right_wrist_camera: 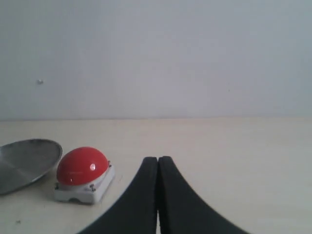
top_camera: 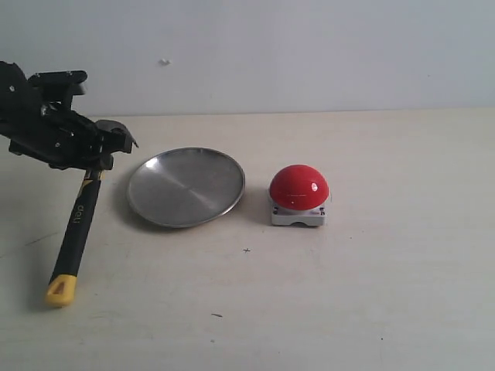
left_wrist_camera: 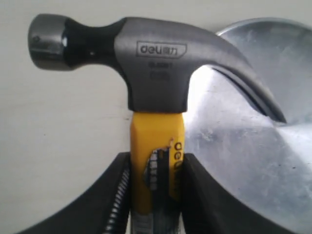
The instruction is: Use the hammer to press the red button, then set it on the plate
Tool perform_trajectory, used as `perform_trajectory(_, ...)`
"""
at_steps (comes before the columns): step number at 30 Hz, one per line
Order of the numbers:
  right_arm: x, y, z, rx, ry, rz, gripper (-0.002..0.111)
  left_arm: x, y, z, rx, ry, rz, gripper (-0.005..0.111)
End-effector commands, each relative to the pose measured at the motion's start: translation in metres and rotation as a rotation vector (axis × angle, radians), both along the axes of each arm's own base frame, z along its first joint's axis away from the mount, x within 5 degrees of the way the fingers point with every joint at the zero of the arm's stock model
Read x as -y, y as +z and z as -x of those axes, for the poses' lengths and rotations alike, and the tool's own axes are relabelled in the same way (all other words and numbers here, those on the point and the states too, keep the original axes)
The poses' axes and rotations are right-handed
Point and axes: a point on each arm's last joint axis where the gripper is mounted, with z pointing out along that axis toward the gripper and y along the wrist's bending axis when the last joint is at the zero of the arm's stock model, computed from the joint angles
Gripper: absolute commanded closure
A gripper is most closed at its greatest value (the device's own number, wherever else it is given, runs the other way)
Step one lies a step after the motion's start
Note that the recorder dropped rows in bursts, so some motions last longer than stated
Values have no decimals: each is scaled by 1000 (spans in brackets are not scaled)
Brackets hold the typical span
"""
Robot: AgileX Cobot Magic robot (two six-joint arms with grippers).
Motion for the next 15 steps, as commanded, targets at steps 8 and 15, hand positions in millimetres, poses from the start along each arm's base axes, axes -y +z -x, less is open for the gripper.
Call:
perform_trajectory(8, 3, 34, 5, 394, 20, -357, 108, 11, 73, 10, 234, -80, 157, 107)
perform_trajectory(15, -11, 85, 8, 517, 184, -304, 108, 16, 83, 15, 247, -117, 230, 107)
